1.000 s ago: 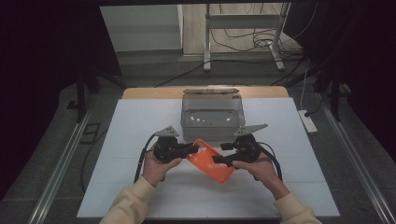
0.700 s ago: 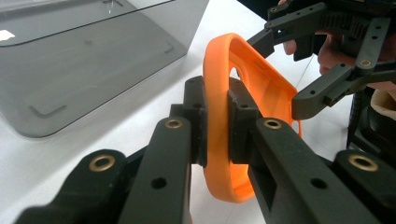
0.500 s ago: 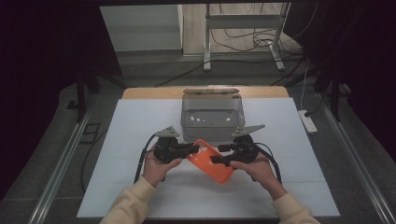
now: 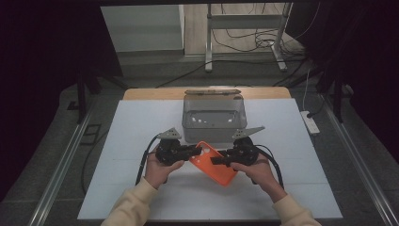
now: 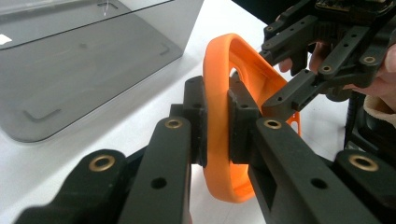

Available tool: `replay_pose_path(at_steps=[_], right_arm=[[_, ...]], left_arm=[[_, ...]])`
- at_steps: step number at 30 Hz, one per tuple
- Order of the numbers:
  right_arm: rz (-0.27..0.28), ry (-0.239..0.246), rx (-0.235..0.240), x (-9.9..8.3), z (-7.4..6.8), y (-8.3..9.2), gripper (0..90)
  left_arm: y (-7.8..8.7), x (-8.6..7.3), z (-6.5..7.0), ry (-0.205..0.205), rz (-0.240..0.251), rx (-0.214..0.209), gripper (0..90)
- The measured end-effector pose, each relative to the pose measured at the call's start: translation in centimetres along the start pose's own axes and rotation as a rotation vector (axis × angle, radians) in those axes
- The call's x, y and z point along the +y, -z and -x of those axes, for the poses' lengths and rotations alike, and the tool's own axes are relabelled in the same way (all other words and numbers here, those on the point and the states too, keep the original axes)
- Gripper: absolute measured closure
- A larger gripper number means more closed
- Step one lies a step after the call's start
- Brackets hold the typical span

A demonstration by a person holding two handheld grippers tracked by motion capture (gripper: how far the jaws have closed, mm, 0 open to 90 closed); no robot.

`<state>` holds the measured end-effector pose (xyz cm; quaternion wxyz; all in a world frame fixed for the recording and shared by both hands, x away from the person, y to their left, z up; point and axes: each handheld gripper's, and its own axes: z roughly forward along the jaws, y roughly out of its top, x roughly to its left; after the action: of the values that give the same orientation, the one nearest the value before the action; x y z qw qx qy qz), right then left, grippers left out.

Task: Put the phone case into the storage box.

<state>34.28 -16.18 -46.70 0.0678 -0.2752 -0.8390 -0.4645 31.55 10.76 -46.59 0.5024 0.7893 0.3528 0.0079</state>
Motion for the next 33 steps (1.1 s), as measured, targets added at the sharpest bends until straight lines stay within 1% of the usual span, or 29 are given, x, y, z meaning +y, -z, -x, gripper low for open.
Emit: replay_pose_path(at_steps=[3,10,11,12,14,15,16,17,18,19,20,23,24,25,27,29,31,32,33], right_arm=[[-0.003,0.001,0.007,0.01,-0.03,0.02,66.7],[0.011,-0.025,0.038,0.02,0.17,0.41,75.9],[0.011,-0.025,0.038,0.02,0.17,0.41,75.9],[0.018,-0.024,0.044,0.05,0.16,0.57,78.1],[0.02,-0.008,0.043,0.09,0.02,0.7,78.9],[0.02,-0.008,0.043,0.09,0.02,0.7,78.9],[0.016,0.011,0.035,0.14,-0.24,0.69,79.6],[0.016,0.011,0.035,0.14,-0.24,0.69,79.6],[0.016,0.015,0.033,0.15,-0.33,0.67,79.7],[0.016,0.023,0.029,0.17,-0.47,0.63,79.8],[0.013,0.036,0.011,0.2,-0.63,0.63,79.9],[0.013,0.042,-0.002,0.2,-0.71,0.65,79.9],[0.013,0.042,-0.002,0.2,-0.71,0.65,79.9],[0.012,0.047,-0.011,0.2,-0.72,0.72,79.9],[0.014,0.048,-0.016,0.2,-0.72,0.77,79.9],[0.015,0.053,-0.027,0.21,-0.75,0.88,79.9],[0.015,0.055,-0.03,0.2,-0.75,0.9,79.9],[0.014,0.058,-0.031,0.2,-0.77,0.91,79.9],[0.013,0.061,-0.036,0.2,-0.8,0.95,80.0]], left_arm=[[-0.03,-0.02,-0.03,-0.001,-0.004,-0.002,81.2],[-0.1,-0.09,-0.19,-0.008,-0.005,-0.011,80.7],[-0.1,-0.09,-0.19,-0.008,-0.005,-0.011,80.3],[-0.09,-0.12,-0.24,-0.005,-0.005,-0.015,79.7],[-0.12,-0.11,-0.24,-0.001,-0.004,-0.016,78.1],[-0.12,-0.11,-0.24,-0.001,-0.004,-0.016,76.4],[-0.19,-0.14,-0.3,-0.001,-0.006,-0.014,74.1],[-0.19,-0.14,-0.3,-0.001,-0.006,-0.014,72.1],[-0.25,-0.17,-0.32,0.002,-0.009,-0.016,72.1],[-0.31,-0.18,-0.36,-0.001,-0.009,-0.018,68.5],[-0.48,-0.23,-0.34,0.003,-0.003,-0.016,60.7],[-0.64,-0.25,-0.28,0.0,0.001,-0.017,45.6],[-0.71,-0.26,-0.24,-0.004,0.0,-0.009,45.6],[-0.8,-0.29,-0.22,-0.008,-0.007,0.005,36.6],[-0.82,-0.31,-0.2,-0.005,-0.01,0.009,31.2],[-0.8,-0.38,-0.11,-0.007,-0.006,0.031,26.9],[-0.73,-0.47,0.12,-0.023,-0.003,0.059,24.2],[-0.73,-0.47,0.12,-0.023,-0.003,0.059,22.5],[-0.7,-0.54,0.23,-0.043,-0.005,0.082,21.1]])
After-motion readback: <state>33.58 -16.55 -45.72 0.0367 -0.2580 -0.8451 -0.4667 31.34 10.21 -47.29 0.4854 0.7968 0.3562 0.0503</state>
